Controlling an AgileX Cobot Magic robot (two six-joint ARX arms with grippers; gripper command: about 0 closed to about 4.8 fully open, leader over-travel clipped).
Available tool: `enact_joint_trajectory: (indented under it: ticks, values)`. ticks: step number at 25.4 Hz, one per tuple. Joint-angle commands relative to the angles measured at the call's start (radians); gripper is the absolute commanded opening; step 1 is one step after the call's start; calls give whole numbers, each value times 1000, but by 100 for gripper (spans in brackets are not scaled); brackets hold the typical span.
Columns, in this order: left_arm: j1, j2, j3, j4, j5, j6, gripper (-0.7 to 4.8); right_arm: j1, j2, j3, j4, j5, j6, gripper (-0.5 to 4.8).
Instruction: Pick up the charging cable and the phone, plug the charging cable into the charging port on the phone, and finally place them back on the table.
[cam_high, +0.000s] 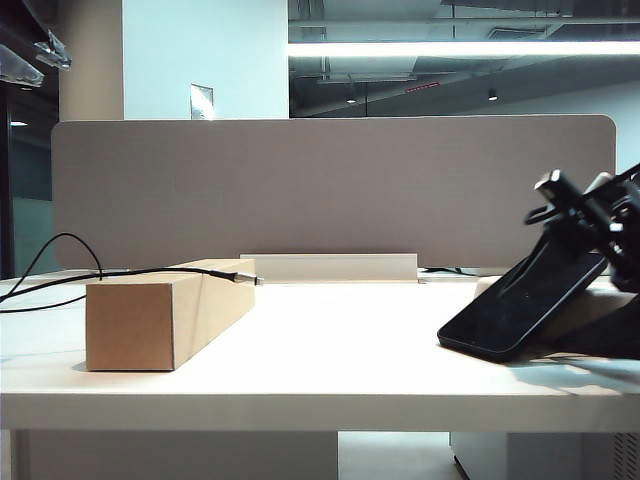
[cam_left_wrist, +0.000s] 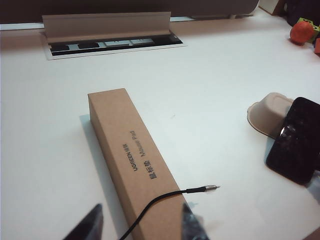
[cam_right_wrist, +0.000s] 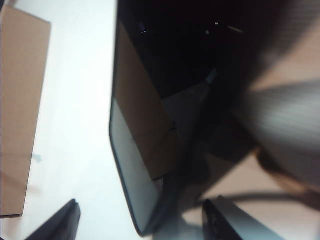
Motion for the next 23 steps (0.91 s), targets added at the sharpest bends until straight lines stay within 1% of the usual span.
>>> enact_joint_trajectory:
  ticks: [1, 4, 7, 8, 9, 10, 11, 14, 16, 17, 20, 21, 23]
  values:
    - [0, -2, 22, -31, 5, 5, 191, 9, 70, 5, 90, 10, 23, 336]
    - [0, -2, 48, -55, 5, 5, 191, 9, 121, 5, 138, 48, 26, 336]
    - [0, -2, 68, -55, 2, 5, 188, 9, 170, 6, 211, 66, 53, 314]
    - [0, -2, 69, -54, 2, 5, 187, 9, 176, 6, 220, 70, 53, 295]
    - [0, -2, 69, -56, 2, 5, 187, 9, 188, 6, 238, 82, 53, 238]
    - [0, -2, 69, -58, 2, 5, 187, 9, 193, 6, 242, 86, 53, 219]
    - [0, -2, 69, -62, 2, 5, 187, 9, 202, 7, 249, 102, 53, 202]
    - [0, -2, 69, -63, 2, 5, 187, 9, 203, 6, 254, 130, 53, 193]
    - [0, -2, 69, -63, 1, 5, 187, 9, 203, 6, 261, 134, 53, 101]
    - [0, -2, 69, -63, 0, 5, 187, 9, 203, 6, 269, 133, 53, 44]
    - [0, -2, 69, -63, 0, 5, 187, 9, 203, 6, 270, 130, 53, 38]
    - [0, -2, 69, -63, 2, 5, 187, 9, 203, 6, 272, 118, 53, 0]
    - [-9, -1, 70, -62, 0, 6, 187, 9, 203, 6, 298, 62, 52, -7]
